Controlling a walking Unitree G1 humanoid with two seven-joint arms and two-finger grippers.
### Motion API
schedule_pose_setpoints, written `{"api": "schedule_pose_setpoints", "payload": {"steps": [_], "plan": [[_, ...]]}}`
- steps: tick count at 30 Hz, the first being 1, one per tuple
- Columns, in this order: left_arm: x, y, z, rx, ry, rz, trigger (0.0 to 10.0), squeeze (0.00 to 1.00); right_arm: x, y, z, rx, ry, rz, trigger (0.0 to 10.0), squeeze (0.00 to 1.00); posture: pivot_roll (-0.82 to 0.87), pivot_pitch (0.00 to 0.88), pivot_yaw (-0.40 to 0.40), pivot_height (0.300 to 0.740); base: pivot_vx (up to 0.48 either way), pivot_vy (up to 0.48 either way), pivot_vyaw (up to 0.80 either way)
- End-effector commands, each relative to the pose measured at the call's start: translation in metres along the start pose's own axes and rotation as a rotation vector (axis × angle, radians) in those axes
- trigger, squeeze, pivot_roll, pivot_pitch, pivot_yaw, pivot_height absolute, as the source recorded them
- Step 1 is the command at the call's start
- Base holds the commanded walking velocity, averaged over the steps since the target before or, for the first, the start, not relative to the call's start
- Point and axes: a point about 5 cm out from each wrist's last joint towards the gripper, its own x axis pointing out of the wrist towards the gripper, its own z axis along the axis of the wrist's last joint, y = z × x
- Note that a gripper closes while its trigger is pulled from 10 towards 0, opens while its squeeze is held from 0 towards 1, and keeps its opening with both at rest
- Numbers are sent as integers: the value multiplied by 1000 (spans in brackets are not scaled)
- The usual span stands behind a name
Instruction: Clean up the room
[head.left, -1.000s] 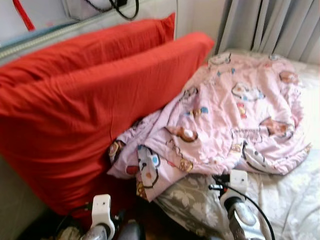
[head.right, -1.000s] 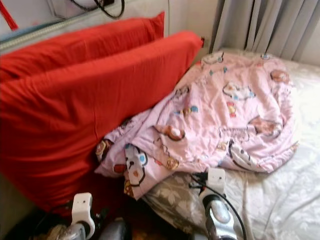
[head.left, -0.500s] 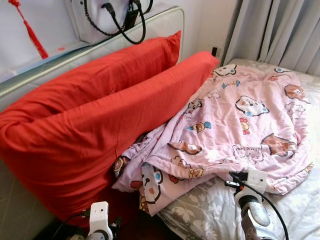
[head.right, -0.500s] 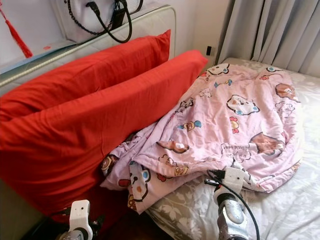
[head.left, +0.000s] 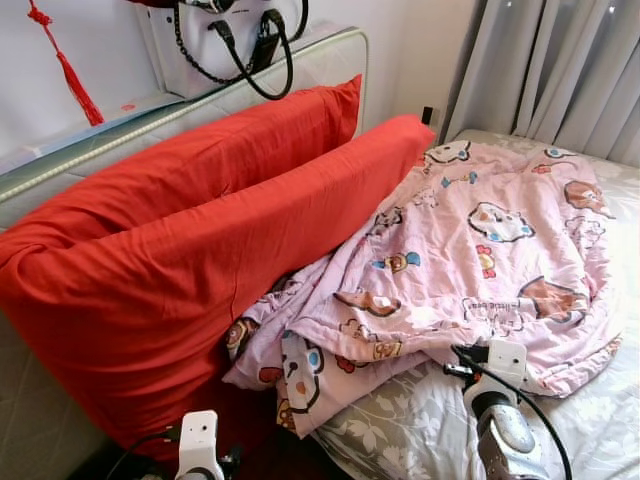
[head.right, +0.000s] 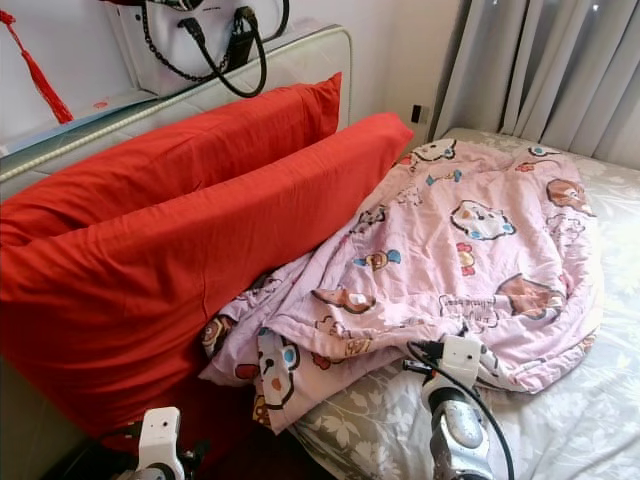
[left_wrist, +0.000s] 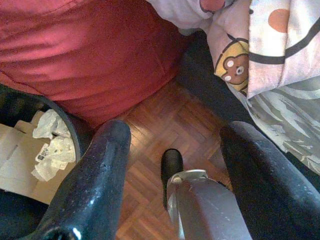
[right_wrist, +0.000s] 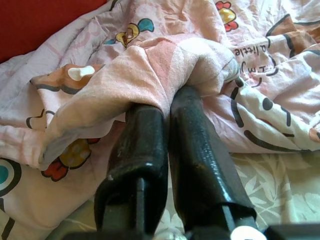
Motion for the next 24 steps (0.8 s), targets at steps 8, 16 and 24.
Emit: {"api": "schedule_pose_setpoints", "payload": {"steps": [8, 16, 24], "plan": [[-2, 8, -5, 20, 21, 12, 10000, 0, 4, 2, 4, 6, -2, -16, 10000, 0, 62, 43, 23, 740, -30, 0, 0], [-2, 9, -6, 22, 23, 10, 10000, 0, 5, 0, 7, 7, -10, -35, 10000, 0, 63, 59, 25, 740, -249, 0, 0], [-2, 8, -5, 20, 22, 8, 10000, 0, 4, -1, 8, 6, -19, -57, 10000, 0, 65, 68, 28, 740, -262, 0, 0]]}}
